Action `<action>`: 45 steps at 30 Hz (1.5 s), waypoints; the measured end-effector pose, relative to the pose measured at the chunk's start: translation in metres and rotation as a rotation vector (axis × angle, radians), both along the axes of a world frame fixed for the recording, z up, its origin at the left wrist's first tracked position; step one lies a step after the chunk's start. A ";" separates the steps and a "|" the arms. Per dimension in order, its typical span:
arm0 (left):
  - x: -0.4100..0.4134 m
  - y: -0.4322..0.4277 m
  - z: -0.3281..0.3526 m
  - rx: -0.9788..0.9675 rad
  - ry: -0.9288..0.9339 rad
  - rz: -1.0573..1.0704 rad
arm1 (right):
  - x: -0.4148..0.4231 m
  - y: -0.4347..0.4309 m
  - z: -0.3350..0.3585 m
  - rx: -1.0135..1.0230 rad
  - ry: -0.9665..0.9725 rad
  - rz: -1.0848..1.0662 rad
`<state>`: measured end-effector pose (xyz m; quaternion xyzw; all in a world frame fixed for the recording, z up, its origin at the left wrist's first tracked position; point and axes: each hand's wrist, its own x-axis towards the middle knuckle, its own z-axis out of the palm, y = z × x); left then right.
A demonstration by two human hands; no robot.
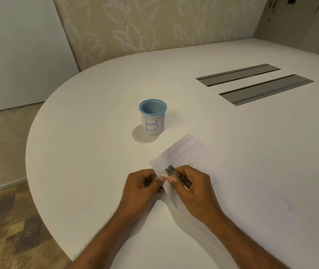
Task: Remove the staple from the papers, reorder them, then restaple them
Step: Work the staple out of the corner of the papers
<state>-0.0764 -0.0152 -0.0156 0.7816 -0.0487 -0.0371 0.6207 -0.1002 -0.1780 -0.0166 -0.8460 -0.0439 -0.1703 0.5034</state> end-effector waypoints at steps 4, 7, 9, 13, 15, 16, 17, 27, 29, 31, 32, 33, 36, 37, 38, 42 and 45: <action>0.001 0.000 0.001 -0.082 0.028 -0.007 | -0.001 -0.004 -0.001 -0.029 0.004 0.007; 0.001 0.000 0.000 -0.117 0.034 0.005 | -0.001 -0.007 -0.003 -0.061 0.043 0.012; 0.000 0.000 0.000 -0.129 0.029 0.011 | -0.001 -0.007 -0.003 -0.084 0.046 0.001; 0.000 -0.003 -0.001 -0.150 0.034 0.026 | -0.001 -0.008 -0.003 -0.122 0.043 -0.007; -0.001 -0.004 -0.001 -0.134 0.021 0.048 | 0.000 -0.008 -0.003 -0.139 0.050 -0.005; -0.001 -0.004 -0.001 -0.128 0.015 0.055 | 0.000 -0.008 -0.002 -0.144 0.053 -0.004; -0.002 -0.004 -0.002 -0.125 0.009 0.055 | 0.001 -0.008 -0.002 -0.147 0.053 -0.002; -0.001 -0.004 -0.001 -0.084 -0.011 0.037 | 0.007 0.000 -0.001 -0.127 0.073 0.009; 0.000 -0.003 0.000 -0.095 0.003 0.026 | 0.007 0.002 -0.002 -0.128 0.061 0.016; 0.001 -0.003 0.000 -0.110 0.018 0.026 | 0.005 0.002 -0.003 -0.130 0.047 0.028; 0.001 -0.003 0.000 -0.115 0.025 0.028 | 0.004 0.002 -0.003 -0.132 0.041 0.031; 0.002 -0.003 -0.001 -0.118 0.031 0.032 | 0.003 0.002 -0.003 -0.136 0.036 0.036; 0.003 -0.004 0.001 -0.142 0.070 0.027 | 0.002 0.003 -0.005 -0.142 0.016 0.045; 0.003 -0.004 0.003 -0.158 0.093 0.027 | 0.002 0.003 -0.006 -0.145 0.011 0.041; 0.004 -0.005 0.005 -0.176 0.119 0.028 | 0.002 0.004 -0.006 -0.150 0.007 0.035; 0.015 -0.007 0.015 -0.188 0.181 0.053 | 0.000 0.004 -0.008 -0.182 -0.012 0.037; 0.020 -0.006 0.018 -0.101 0.177 0.069 | -0.001 0.007 -0.008 -0.186 -0.031 0.033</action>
